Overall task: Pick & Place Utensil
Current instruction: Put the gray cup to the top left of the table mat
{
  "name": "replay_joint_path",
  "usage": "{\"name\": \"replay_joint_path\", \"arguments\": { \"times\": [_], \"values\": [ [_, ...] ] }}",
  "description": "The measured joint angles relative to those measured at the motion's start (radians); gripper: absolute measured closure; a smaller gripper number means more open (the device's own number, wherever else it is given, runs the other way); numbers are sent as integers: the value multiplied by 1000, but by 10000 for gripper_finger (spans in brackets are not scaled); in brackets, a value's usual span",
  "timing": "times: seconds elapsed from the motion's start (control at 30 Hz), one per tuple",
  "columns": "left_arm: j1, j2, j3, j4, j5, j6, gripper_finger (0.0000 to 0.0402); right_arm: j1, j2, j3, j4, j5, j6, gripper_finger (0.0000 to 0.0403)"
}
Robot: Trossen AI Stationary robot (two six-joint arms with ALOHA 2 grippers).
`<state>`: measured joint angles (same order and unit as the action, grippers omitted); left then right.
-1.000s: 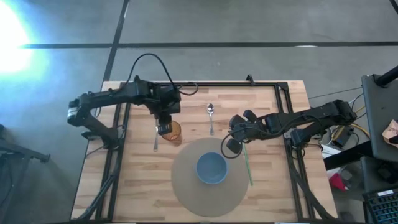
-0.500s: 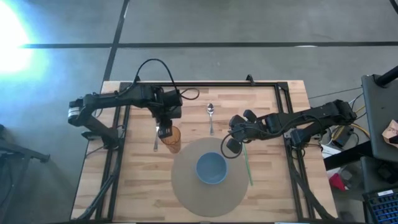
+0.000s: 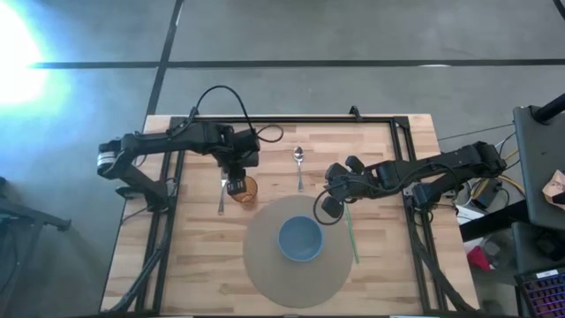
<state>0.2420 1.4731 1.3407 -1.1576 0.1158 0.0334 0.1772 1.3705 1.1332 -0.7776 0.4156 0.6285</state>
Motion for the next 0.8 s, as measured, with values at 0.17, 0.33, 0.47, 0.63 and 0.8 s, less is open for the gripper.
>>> {"name": "replay_joint_path", "arguments": {
  "times": [0.17,0.33,0.47,0.63,0.8],
  "values": [
    [0,0,-18,3,1,0,393,0,0,0,0,0,0,346],
    [0,0,-21,6,0,0,397,0,0,0,0,0,0,346],
    [0,0,-21,6,0,-1,392,0,0,0,1,0,0,346],
    [0,-1,-21,6,0,-6,382,0,0,0,1,0,0,346],
    [0,-1,-21,7,0,-6,384,0,0,0,1,0,0,346]
  ]
}}
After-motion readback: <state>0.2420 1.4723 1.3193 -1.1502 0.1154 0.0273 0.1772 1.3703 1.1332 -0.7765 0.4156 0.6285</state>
